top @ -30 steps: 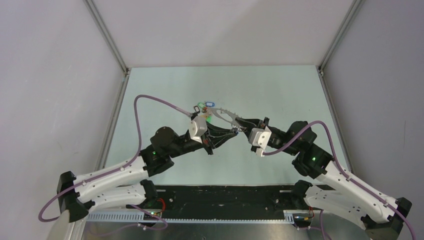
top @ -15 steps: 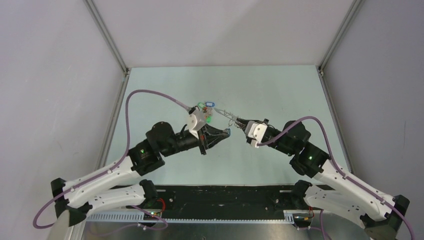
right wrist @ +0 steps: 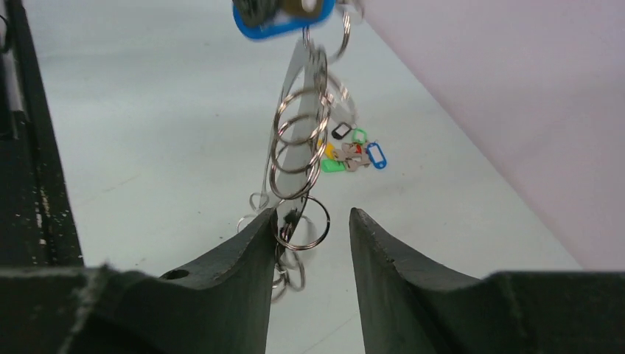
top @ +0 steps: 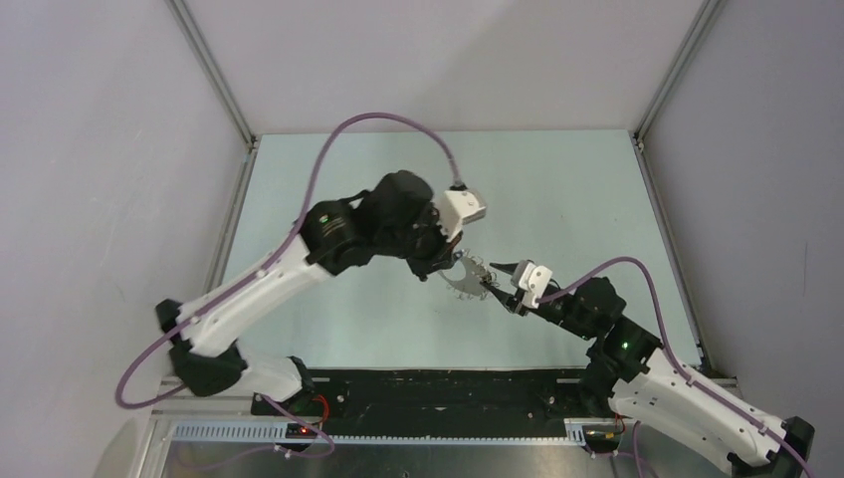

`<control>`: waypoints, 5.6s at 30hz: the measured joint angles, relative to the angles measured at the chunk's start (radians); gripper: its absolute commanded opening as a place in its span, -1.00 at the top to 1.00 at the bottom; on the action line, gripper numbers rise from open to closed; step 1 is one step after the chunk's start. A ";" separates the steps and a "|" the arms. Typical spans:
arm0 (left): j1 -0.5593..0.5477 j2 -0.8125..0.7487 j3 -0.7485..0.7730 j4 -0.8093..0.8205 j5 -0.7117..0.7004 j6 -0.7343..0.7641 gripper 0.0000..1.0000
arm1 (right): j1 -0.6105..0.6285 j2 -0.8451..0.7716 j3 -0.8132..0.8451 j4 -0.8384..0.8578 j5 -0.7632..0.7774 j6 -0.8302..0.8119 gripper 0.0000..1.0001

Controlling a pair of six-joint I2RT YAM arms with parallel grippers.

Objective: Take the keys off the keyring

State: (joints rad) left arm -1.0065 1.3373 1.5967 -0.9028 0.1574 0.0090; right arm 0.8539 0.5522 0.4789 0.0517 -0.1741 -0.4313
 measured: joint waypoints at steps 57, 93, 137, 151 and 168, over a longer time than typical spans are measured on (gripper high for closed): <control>-0.203 0.183 0.317 -0.433 -0.395 0.246 1.00 | 0.027 0.217 0.031 0.406 -0.227 0.262 0.11; -0.218 0.116 0.305 -0.376 -0.385 0.262 1.00 | 0.042 0.125 0.055 0.375 -0.179 0.415 1.00; -0.216 -0.094 -0.219 0.168 -0.352 0.400 1.00 | 0.041 -0.013 0.055 0.101 0.031 0.503 1.00; -0.158 -0.161 -0.336 0.295 -0.250 0.411 0.99 | 0.041 0.030 0.055 0.070 0.053 0.506 1.00; -0.127 -0.262 -0.438 0.383 -0.228 0.399 0.99 | 0.044 0.076 0.057 0.148 0.039 0.552 1.00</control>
State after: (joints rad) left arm -1.1332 1.0748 1.1591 -0.5194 -0.0704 0.4076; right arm 0.8978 0.6285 0.5358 0.2001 -0.1352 0.1204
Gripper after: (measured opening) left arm 0.017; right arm 0.010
